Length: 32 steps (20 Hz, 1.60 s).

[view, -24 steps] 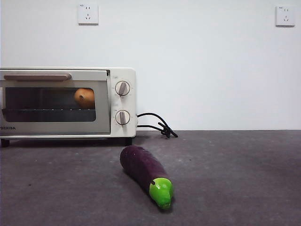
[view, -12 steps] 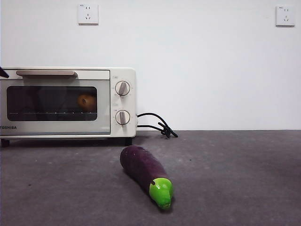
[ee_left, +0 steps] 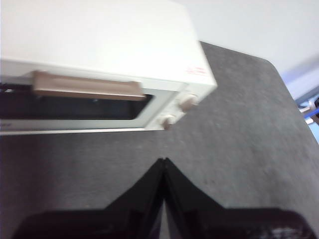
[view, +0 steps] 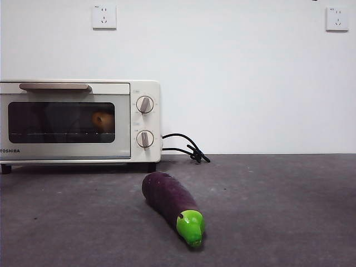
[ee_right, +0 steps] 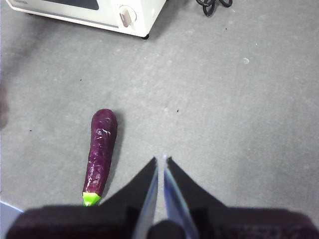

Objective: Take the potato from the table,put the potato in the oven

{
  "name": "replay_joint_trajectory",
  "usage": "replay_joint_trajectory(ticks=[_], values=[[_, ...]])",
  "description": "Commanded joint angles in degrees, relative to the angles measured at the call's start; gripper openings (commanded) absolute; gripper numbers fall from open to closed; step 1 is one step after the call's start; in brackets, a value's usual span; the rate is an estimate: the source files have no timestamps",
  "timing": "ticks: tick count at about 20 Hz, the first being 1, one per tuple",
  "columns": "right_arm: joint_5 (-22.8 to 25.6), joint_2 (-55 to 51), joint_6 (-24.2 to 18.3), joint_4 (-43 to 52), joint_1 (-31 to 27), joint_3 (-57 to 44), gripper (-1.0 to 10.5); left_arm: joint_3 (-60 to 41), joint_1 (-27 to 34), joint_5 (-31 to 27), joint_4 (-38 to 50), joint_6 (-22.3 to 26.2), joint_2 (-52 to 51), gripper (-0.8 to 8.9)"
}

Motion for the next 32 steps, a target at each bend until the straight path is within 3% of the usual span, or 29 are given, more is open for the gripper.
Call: replay_joint_trajectory(ticks=[1,8,19,25,28,32], values=[[0.22,-0.04,0.63,0.11,0.04,-0.50,0.3,-0.17,-3.30,-0.33,-0.37,1.90,-4.70,-0.04],[0.22,-0.04,0.63,0.11,0.04,-0.50,0.3,-0.17,-8.24,-0.11,-5.33,2.34,-13.16,-0.04],[0.24,-0.04,0.63,0.11,0.04,-0.50,0.3,-0.17,-8.46,-0.55,-5.01,3.82,-5.42,-0.04],[0.22,-0.04,0.63,0.11,0.04,-0.50,0.3,-0.22,-8.92,-21.75,1.01,17.77,-6.49,-0.04],[0.22,-0.04,0.63,0.11,0.04,-0.50,0.3,-0.42,-9.11,-23.28,4.48,22.58,-8.66,-0.04],[0.24,-0.04,0.63,0.09,0.04,-0.50,0.3,-3.82,-9.68,-23.26,13.29,22.88,-10.71,-0.04]])
